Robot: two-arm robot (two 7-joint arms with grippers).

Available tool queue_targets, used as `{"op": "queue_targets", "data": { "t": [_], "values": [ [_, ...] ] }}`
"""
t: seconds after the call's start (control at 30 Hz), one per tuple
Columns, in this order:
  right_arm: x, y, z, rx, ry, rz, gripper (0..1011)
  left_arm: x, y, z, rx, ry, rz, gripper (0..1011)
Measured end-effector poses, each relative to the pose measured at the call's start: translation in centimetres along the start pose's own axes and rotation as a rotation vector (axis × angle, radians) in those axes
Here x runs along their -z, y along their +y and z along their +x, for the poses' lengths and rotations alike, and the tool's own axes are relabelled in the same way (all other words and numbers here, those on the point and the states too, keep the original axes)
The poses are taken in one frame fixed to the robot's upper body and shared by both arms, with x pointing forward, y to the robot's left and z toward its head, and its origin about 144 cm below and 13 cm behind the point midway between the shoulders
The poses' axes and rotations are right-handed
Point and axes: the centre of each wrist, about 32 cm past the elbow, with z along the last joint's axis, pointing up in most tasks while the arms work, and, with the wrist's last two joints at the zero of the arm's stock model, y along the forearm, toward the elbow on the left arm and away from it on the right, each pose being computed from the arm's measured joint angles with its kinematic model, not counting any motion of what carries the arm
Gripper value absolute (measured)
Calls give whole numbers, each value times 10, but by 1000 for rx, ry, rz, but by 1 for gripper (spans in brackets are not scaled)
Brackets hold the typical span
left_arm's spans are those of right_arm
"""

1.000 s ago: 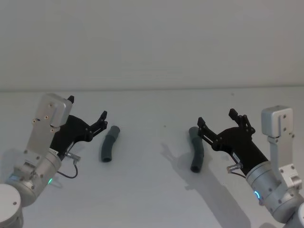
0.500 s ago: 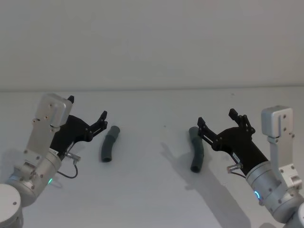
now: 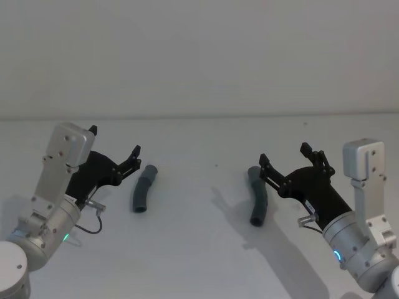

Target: Use both hands to pick up one end of the pipe from the table, align the ends, and insert them.

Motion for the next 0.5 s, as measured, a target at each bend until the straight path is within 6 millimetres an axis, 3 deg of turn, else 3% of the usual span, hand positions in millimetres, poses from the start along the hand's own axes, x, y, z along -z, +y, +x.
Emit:
{"op": "queue_targets", "data": {
  "t": [0.5],
  "values": [
    [0,0,0,0,0,0,1000,0,0,0,0,0,0,1001]
  ]
}}
